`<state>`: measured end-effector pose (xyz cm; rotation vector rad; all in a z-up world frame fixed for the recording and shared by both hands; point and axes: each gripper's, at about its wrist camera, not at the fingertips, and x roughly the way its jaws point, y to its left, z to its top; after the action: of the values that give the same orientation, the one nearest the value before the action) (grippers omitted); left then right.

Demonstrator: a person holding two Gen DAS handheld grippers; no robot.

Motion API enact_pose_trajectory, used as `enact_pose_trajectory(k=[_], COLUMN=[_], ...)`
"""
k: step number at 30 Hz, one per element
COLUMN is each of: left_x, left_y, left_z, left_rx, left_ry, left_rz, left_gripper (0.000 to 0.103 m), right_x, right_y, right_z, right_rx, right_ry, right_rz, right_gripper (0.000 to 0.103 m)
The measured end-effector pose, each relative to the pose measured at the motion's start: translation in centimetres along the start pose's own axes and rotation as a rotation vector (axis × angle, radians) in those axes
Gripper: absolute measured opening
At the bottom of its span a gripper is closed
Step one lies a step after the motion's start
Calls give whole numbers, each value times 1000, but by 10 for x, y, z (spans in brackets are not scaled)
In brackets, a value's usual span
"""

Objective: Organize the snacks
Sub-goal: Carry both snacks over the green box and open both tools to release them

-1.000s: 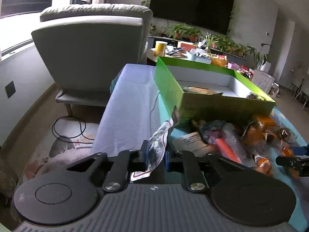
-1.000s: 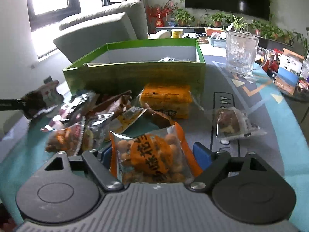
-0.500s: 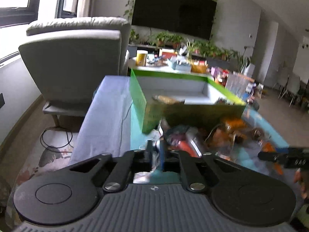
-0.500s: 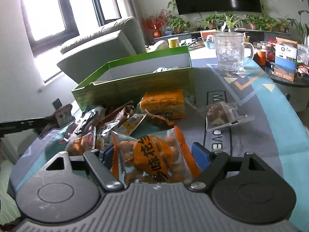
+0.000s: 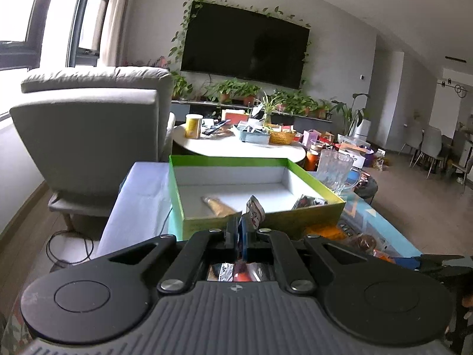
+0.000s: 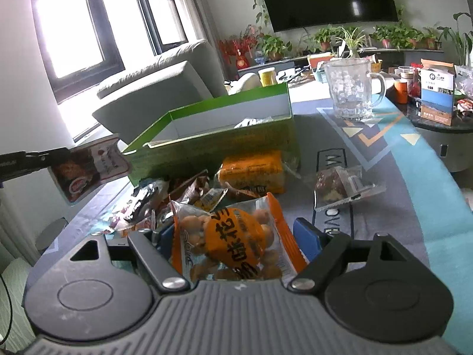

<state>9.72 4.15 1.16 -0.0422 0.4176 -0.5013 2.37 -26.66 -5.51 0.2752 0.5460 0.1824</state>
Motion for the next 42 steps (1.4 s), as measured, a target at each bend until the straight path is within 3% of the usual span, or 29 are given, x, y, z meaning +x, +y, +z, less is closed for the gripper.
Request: enact_pose_trajectory(k=[11, 17, 23, 32, 42], left_x=[26, 47, 66, 108, 155], left_y=[-15, -17, -19, -12, -7], left_z=[32, 49, 58, 72, 56], left_rx=[32, 28, 37, 31, 25], left_ry=[-51, -57, -58, -46, 51], left_rz=[13, 59, 83, 105, 95], left_gripper=[2, 3, 3, 3, 3], right_x=[-5, 10, 31, 69, 103], right_y=[6, 22, 26, 23, 21], right_z=[33, 68, 92, 110, 106], right_rx=[-14, -52, -55, -12, 13], right_ry=[-114, -209, -248, -240, -153], right_rz=[29, 78, 97, 81, 47], right_gripper=[69, 69, 69, 69, 69])
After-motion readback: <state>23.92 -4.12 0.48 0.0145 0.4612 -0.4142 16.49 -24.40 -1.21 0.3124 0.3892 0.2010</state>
